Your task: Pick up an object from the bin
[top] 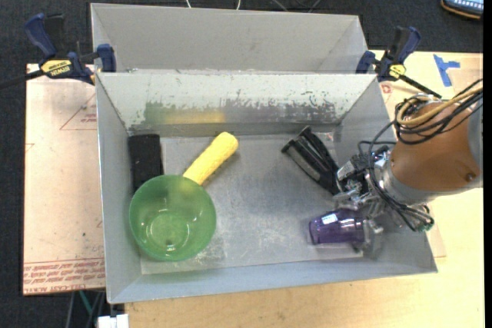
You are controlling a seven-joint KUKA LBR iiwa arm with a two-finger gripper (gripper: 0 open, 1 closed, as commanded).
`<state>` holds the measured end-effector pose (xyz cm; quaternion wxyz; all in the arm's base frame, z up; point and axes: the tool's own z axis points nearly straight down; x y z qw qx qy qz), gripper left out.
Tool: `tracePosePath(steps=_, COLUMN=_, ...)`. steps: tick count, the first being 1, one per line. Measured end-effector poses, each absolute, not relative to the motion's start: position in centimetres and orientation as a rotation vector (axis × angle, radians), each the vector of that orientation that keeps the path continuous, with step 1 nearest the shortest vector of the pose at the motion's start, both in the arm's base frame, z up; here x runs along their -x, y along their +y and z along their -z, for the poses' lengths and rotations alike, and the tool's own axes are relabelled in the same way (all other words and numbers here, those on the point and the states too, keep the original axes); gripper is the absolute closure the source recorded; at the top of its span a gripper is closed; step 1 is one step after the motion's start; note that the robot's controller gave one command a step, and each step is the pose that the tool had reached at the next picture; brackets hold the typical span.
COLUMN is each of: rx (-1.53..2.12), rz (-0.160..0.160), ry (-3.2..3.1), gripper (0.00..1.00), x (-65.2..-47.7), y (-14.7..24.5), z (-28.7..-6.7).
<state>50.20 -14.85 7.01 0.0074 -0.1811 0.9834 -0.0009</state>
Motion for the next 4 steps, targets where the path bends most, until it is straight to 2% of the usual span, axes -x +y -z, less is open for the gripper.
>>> tracePosePath(steps=1, rx=0.567, rz=0.003, ry=3.075, gripper=1.00, x=-50.2, y=-14.8, z=-7.0)
tracePosePath(steps=2, rx=0.615, rz=0.001, ry=3.063, gripper=1.00, x=-50.6, y=-12.0, z=-7.0)
tracePosePath(steps=4, rx=0.615, rz=0.002, ry=3.063, gripper=1.00, x=-50.6, y=-12.0, z=-7.0)
